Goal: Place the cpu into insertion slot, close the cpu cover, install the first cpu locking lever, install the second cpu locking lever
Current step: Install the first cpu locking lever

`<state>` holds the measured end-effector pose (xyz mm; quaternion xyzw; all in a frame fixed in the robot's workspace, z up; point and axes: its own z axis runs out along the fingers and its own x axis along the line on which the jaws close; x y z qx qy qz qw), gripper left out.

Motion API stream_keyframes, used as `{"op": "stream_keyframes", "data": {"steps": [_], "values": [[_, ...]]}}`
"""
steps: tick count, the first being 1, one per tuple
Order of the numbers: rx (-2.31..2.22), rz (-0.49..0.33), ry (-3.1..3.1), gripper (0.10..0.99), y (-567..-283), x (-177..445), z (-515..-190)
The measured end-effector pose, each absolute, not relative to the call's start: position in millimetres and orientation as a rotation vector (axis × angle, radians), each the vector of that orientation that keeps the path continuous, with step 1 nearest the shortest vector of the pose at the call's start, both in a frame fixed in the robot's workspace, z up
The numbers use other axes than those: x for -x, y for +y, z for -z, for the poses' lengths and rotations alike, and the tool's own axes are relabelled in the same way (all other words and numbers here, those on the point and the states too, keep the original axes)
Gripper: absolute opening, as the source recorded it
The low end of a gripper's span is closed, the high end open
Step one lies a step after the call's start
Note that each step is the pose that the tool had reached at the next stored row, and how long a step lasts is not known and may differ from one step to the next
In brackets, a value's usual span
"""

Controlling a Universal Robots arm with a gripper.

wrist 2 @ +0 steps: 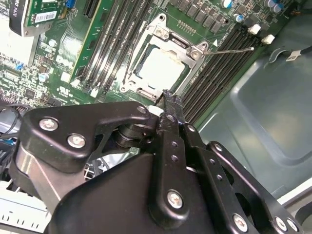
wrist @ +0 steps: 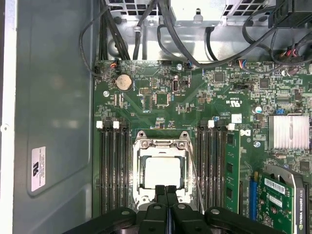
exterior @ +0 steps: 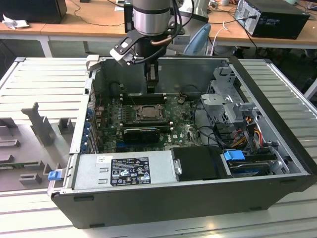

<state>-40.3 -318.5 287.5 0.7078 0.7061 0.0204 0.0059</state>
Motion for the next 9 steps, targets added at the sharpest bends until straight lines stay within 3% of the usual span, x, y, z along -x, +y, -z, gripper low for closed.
{"op": "stream_keyframes", "data": {"steps": [9], "values": [[-2.188, -0.064, 2.238, 0.106, -318.2, 39.9, -289.6]]}}
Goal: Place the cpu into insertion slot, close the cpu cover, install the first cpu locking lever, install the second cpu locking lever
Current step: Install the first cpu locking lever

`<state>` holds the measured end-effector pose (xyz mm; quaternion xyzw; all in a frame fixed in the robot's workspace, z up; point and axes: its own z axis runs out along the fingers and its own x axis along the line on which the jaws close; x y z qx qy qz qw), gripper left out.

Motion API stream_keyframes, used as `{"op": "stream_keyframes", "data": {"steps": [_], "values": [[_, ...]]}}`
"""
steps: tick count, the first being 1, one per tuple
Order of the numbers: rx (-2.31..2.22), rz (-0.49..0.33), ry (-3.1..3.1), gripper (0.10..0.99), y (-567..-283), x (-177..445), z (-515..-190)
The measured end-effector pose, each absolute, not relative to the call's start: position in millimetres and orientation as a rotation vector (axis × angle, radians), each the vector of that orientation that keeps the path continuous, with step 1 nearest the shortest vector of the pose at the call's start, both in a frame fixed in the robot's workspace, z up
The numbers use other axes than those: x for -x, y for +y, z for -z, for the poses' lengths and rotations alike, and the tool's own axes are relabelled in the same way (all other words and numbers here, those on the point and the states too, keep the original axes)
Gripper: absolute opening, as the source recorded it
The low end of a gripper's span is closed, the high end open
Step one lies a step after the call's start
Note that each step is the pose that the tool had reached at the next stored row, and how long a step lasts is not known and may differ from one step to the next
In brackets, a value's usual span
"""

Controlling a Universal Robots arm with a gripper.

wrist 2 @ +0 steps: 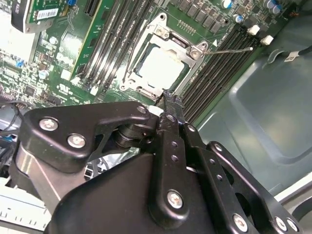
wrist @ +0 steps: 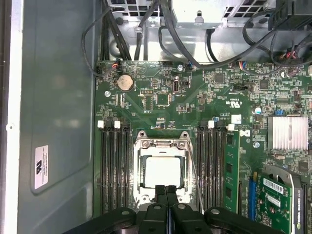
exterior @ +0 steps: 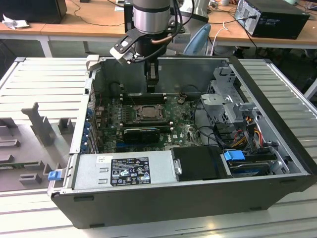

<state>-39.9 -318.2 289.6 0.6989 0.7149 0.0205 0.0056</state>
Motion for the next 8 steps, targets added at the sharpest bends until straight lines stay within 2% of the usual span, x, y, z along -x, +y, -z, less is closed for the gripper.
{"op": "stream_keyframes", "data": {"steps": [8], "values": [[-2.028, -0.037, 2.366, 0.106, -318.2, 39.8, -287.5]]}}
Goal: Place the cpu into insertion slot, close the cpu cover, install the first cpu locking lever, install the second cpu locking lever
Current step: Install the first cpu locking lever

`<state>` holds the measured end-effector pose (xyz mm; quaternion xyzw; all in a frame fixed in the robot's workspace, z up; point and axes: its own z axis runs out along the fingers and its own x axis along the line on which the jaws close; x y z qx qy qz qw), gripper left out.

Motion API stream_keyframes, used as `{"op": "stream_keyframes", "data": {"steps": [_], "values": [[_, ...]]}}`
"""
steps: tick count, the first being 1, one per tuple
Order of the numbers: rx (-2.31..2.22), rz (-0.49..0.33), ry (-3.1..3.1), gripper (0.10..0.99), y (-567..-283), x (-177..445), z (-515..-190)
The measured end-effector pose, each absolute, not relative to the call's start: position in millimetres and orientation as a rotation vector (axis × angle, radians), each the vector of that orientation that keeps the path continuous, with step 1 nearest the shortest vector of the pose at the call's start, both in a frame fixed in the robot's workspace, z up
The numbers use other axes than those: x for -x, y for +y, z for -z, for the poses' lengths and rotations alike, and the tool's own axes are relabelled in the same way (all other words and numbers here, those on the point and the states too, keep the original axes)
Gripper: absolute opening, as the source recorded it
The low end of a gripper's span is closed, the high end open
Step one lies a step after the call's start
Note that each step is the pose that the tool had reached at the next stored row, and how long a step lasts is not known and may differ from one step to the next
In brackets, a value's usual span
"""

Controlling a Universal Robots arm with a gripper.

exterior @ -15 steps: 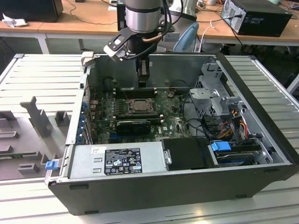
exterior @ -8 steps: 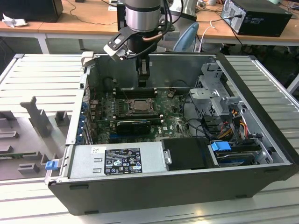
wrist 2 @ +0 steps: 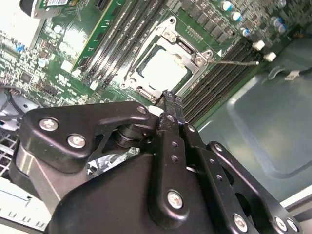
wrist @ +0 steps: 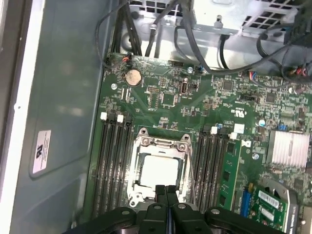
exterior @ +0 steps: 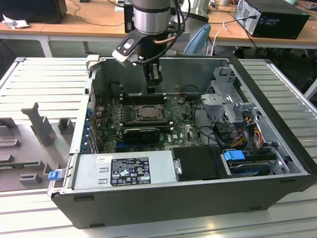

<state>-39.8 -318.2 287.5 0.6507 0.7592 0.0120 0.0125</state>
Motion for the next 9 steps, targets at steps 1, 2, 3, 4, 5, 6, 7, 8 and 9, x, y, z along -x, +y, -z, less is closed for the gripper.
{"op": "stream_keyframes", "data": {"steps": [1, 2, 3, 4, 5, 6, 7, 8, 9], "values": [[-2.015, -0.035, 2.376, 0.106, -318.1, 39.8, -287.2], [-1.989, -0.034, 2.397, 0.106, -318.2, 39.7, -287.0], [-1.963, -0.034, 2.419, 0.106, -318.2, 39.2, -286.9], [-1.933, -0.035, 2.443, 0.106, -318.1, 38.9, -286.8], [-1.910, -0.034, 2.463, 0.106, -318.1, 38.5, -286.8], [-1.886, -0.029, 2.488, 0.106, -318.1, 37.8, -286.8], [-1.868, -0.027, 2.504, 0.106, -318.1, 37.7, -286.8], [-1.859, -0.027, 2.511, 0.106, -318.1, 37.7, -286.9], [-1.839, -0.027, 2.526, 0.106, -318.1, 37.7, -286.8]]}}
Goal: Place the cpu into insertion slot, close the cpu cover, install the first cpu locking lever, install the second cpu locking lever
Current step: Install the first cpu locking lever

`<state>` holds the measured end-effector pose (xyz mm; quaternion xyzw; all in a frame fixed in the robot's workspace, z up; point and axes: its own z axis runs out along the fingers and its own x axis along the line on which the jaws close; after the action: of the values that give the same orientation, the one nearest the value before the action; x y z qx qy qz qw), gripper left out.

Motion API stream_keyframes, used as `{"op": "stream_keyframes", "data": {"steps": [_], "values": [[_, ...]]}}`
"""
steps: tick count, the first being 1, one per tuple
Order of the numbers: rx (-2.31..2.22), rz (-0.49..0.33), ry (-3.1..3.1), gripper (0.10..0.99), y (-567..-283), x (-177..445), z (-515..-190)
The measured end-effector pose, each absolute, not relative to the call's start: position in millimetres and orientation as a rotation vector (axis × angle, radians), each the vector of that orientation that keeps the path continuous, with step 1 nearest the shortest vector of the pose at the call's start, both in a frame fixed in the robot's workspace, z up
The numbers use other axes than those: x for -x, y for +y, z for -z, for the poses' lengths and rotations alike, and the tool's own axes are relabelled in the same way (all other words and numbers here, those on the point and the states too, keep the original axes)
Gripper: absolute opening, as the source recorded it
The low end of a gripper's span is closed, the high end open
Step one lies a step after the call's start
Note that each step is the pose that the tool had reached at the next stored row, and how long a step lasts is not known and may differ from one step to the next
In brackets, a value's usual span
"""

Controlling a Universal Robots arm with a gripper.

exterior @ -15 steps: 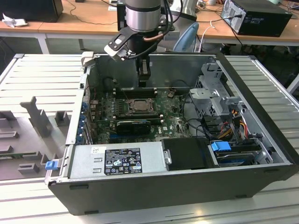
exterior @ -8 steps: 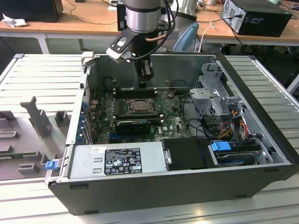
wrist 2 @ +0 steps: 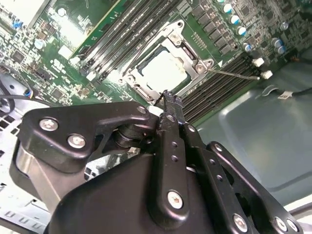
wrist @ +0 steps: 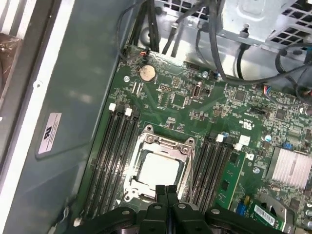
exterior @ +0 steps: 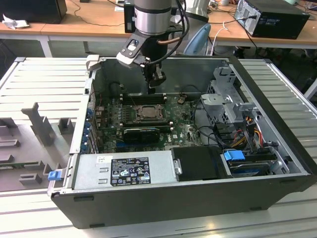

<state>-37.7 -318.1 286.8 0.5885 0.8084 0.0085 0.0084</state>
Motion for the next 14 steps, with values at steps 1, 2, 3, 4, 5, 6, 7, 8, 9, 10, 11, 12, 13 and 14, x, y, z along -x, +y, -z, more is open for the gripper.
{"op": "stream_keyframes", "data": {"steps": [1, 2, 3, 4, 5, 6, 7, 8, 9, 10, 11, 12, 13, 14], "values": [[-1.784, -0.027, 2.566, 0.106, -318.1, 37.7, -286.7], [-1.747, -0.027, 2.592, 0.106, -318.1, 37.7, -286.7], [-1.704, -0.028, 2.620, 0.106, -318.1, 37.7, -286.6], [-1.658, -0.028, 2.650, 0.106, -318.1, 37.7, -286.5], [-1.616, -0.028, 2.676, 0.106, -318.1, 37.7, -286.5], [-1.573, -0.029, 2.702, 0.106, -318.1, 37.7, -286.4], [-1.541, -0.029, 2.721, 0.106, -318.1, 37.6, -286.4], [-1.518, -0.029, 2.734, 0.106, -318.1, 37.7, -286.4], [-1.478, -0.030, 2.757, 0.106, -318.2, 37.7, -286.2], [-1.432, -0.030, 2.781, 0.106, -318.2, 37.7, -286.0], [-1.391, -0.030, 2.802, 0.106, -318.2, 37.7, -285.8], [-1.341, -0.030, 2.826, 0.106, -318.1, 37.7, -285.6], [-1.283, -0.031, 2.854, 0.106, -318.1, 37.5, -285.6], [-1.238, -0.031, 2.874, 0.106, -318.1, 37.5, -285.5]]}}
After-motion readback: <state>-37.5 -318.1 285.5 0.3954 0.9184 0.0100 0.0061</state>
